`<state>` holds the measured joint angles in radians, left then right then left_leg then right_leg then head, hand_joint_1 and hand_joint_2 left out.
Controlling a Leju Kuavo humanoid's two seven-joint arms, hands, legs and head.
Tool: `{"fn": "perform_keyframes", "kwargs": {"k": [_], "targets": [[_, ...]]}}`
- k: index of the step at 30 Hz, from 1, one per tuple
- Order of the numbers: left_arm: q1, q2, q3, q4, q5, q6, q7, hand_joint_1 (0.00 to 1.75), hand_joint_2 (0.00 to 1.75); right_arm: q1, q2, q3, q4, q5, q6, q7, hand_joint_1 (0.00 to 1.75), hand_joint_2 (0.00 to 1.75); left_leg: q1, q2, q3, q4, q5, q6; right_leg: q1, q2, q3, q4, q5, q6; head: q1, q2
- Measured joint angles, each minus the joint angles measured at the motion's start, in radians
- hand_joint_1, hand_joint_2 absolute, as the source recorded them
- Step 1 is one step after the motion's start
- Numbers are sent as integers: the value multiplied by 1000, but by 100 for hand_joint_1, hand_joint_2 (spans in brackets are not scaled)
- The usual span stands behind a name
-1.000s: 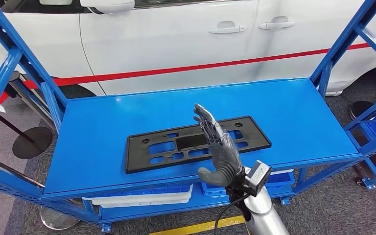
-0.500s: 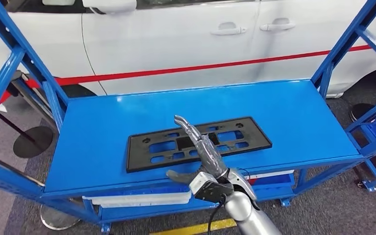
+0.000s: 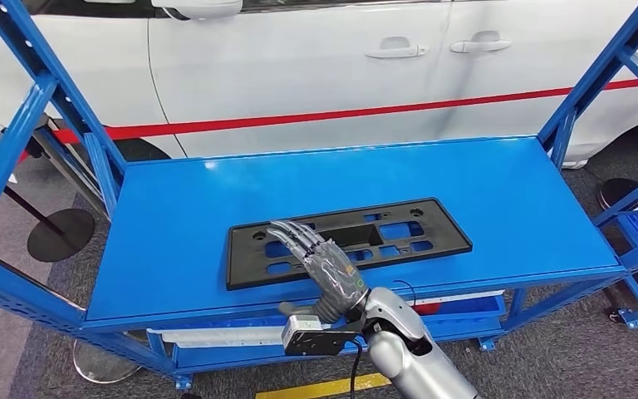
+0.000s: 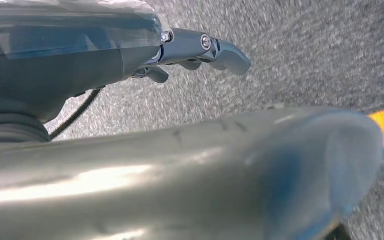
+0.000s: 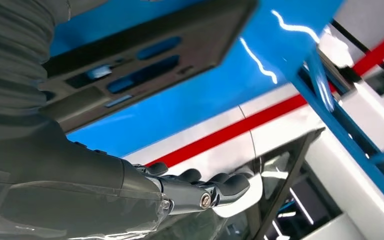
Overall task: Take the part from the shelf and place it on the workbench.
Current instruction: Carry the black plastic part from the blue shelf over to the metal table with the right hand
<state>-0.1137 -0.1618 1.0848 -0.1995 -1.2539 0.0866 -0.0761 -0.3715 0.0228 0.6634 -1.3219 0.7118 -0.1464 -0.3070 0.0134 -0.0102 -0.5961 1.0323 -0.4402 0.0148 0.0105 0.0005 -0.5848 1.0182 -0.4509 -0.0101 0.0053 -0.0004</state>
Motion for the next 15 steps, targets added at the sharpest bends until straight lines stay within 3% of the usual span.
{"fn": "perform_keyframes", "kwargs": {"k": [2, 4, 7, 8, 9, 10, 13, 15], "targets": [[-1, 1, 0, 0, -2, 0, 2, 0, 0, -20, -9, 19, 23, 5, 9, 5, 0, 175, 1, 2, 0, -4, 2, -11, -2, -1, 2, -12, 8, -5, 1, 0], [-2, 2, 0, 0, -2, 0, 3, 0, 0, -43, -14, 35, 44, 7, 19, 9, 0, 175, -1, 3, -10, 25, -19, -20, -9, -4, 12, -33, 19, -12, 0, 0], [-1, 3, 0, 0, -2, 0, 3, 0, 0, -74, -18, 57, 78, 7, 37, 12, 0, 175, -1, 4, -86, 195, -109, -28, -11, -9, 15, -42, 25, -19, -1, 0], [1, 3, -1, 0, -2, 1, 3, 0, 0, -81, -20, 64, 91, 8, 42, 14, 0, 175, 0, 4, -110, 246, -127, -30, -11, -10, 13, -40, 24, -19, -1, 0], [2, 4, -1, 0, -1, 1, 3, 0, 0, -88, -22, 71, 104, 13, 46, 18, 0, 175, 1, 4, -119, 265, -126, -33, -11, -11, 12, -37, 24, -18, -1, 0], [4, 5, 0, 0, -1, 2, 3, 0, 0, -97, -24, 79, 116, 23, 48, 25, 0, 175, 2, 5, -110, 247, -107, -35, -12, -11, 10, -33, 22, -16, -1, 0], [4, 9, 0, 0, 1, 5, 3, 0, 0, -134, -33, 106, 146, 72, 45, 59, 0, 175, 7, 7, -19, 65, -26, -37, -14, -9, 0, -6, 9, -1, -1, 0], [5, 10, 0, 0, 2, 5, 3, 0, 0, -155, -38, 123, 159, 107, 38, 84, 0, 175, 6, 5, 2, 17, -18, -26, -11, -8, -8, 8, 3, 10, -1, 0]]}}
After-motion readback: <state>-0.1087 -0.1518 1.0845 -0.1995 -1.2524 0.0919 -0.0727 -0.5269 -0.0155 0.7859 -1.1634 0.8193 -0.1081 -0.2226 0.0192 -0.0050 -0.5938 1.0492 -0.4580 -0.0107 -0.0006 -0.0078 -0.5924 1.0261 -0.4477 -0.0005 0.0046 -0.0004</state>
